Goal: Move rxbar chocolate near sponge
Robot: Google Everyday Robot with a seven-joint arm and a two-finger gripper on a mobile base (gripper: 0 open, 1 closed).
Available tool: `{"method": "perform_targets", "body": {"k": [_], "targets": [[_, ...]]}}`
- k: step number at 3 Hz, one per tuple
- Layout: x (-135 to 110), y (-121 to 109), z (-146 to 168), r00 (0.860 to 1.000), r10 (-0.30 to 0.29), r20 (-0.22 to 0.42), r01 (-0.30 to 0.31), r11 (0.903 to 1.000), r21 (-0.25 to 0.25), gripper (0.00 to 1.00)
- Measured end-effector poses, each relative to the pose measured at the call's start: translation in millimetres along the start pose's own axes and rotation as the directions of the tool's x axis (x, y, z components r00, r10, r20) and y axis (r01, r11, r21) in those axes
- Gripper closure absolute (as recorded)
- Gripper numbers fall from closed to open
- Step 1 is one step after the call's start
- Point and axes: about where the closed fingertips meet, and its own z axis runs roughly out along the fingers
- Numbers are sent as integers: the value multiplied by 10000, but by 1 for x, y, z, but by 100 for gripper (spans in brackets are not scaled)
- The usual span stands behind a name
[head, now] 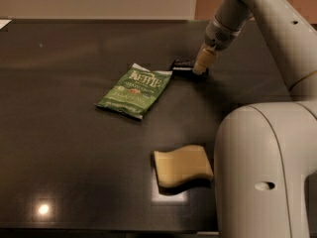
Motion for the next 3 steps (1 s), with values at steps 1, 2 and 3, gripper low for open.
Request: {"method": "perform_targets", "body": {"k": [1, 2, 3], "targets": [[12, 14, -35, 9993, 150, 341, -160, 9994, 301, 100], [27, 39, -58, 9991, 230, 362, -245, 9988, 420, 100], [44, 76, -69, 9996, 218, 175, -225, 9990, 384, 100]]}}
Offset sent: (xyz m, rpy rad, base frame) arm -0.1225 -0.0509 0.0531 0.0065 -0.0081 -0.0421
